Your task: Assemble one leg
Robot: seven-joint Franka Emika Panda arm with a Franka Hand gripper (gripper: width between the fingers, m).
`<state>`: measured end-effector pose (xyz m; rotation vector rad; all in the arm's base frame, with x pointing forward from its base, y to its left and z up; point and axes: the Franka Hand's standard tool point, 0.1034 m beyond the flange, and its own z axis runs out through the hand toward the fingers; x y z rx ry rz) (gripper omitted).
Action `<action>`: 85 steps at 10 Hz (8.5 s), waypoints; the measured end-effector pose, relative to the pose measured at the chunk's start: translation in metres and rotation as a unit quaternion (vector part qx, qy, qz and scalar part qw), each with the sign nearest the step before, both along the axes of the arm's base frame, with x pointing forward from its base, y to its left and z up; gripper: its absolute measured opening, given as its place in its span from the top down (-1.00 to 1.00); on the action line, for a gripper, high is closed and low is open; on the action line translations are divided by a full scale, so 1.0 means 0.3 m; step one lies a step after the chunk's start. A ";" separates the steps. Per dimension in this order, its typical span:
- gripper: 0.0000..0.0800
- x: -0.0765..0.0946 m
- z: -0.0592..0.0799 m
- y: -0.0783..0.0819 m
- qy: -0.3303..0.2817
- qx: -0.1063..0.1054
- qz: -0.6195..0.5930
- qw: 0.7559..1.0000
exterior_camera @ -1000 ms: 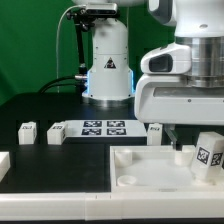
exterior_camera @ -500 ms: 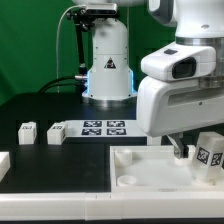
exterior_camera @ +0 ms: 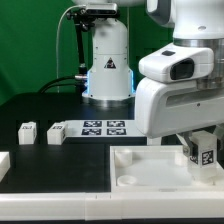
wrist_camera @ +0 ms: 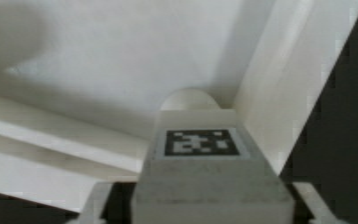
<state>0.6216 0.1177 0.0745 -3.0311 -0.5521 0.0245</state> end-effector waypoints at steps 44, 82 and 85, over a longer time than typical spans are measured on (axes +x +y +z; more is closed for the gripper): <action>0.26 0.004 -0.002 0.015 0.005 0.011 -0.339 0.941; 0.27 0.004 -0.019 0.002 0.013 0.015 -0.398 0.917; 0.27 -0.002 -0.026 0.006 0.029 0.010 -0.575 0.818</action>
Offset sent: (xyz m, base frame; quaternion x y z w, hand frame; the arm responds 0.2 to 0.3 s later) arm 0.0000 0.0000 0.0000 0.0000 0.0000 0.0899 0.9960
